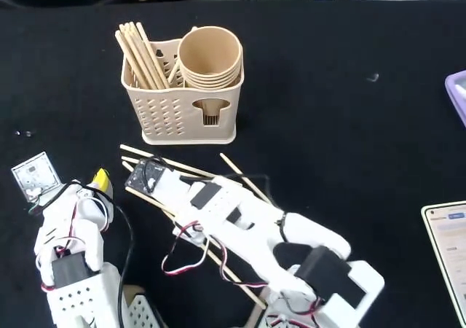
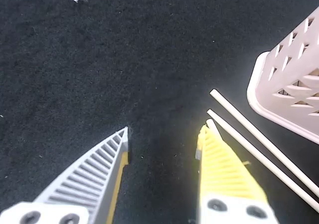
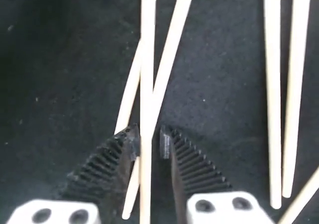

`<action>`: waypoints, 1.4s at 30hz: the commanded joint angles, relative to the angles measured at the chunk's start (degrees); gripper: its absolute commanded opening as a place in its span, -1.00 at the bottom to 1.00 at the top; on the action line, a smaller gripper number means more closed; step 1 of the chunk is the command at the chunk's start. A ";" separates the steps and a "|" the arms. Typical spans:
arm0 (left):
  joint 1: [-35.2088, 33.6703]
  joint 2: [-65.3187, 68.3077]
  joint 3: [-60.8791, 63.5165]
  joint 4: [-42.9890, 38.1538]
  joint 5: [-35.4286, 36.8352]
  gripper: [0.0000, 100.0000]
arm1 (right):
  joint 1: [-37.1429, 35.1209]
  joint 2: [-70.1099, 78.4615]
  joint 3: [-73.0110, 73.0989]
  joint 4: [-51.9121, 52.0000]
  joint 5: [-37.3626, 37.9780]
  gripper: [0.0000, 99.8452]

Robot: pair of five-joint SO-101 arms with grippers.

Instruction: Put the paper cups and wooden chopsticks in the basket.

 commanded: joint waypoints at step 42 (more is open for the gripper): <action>0.04 0.09 -0.57 -1.23 0.35 -0.56 | 11.43 -38.29 -9.27 -44.22 -7.47 -0.98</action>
